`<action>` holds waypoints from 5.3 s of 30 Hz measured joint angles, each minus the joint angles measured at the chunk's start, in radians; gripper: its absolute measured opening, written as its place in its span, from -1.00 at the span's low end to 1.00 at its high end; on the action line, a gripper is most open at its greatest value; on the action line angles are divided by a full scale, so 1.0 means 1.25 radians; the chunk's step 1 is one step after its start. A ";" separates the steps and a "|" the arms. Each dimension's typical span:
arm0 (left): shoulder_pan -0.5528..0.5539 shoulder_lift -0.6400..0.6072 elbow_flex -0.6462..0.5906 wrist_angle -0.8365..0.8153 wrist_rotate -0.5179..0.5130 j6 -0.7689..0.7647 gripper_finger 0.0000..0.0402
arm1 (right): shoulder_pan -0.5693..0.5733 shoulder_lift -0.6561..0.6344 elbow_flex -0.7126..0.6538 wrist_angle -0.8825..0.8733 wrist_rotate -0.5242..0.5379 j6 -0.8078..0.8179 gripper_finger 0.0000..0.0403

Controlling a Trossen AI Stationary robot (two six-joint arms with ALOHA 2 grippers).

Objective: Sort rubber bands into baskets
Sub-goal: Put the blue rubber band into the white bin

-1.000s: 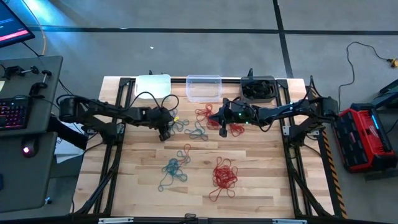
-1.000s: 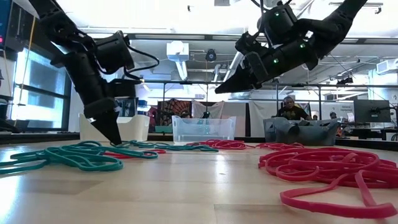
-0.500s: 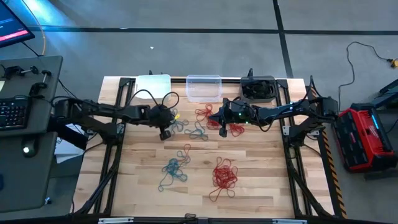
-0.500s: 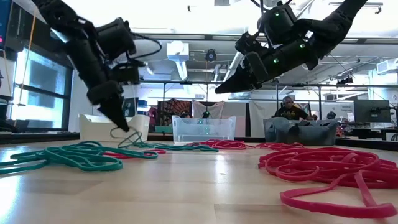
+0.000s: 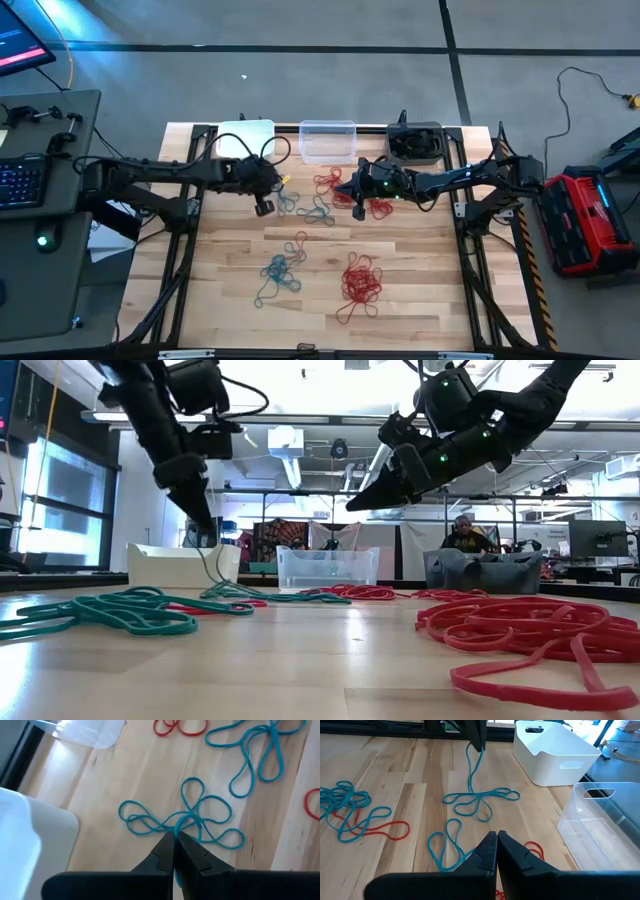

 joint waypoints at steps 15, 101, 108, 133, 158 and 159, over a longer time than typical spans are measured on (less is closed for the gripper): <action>0.001 0.000 0.163 -0.136 -0.099 0.020 -1.00 | 0.000 0.000 0.000 0.000 0.000 0.000 -1.00; 0.523 0.208 0.152 0.007 -0.091 0.118 -0.63 | 0.000 0.000 0.000 -0.014 0.000 0.035 -1.00; 0.512 0.149 0.152 0.020 -0.091 0.124 -0.40 | 0.000 0.000 0.000 -0.015 0.000 0.035 -1.00; 0.189 0.018 0.021 0.194 0.266 0.318 -0.35 | 0.001 0.000 0.000 -0.029 0.000 0.029 -1.00; 0.137 0.192 -0.057 0.258 0.253 0.312 -0.31 | 0.001 0.000 0.000 -0.031 0.000 0.032 -1.00; 0.137 0.201 -0.057 0.264 0.250 0.312 -0.31 | 0.000 0.000 0.000 -0.031 0.000 0.032 -1.00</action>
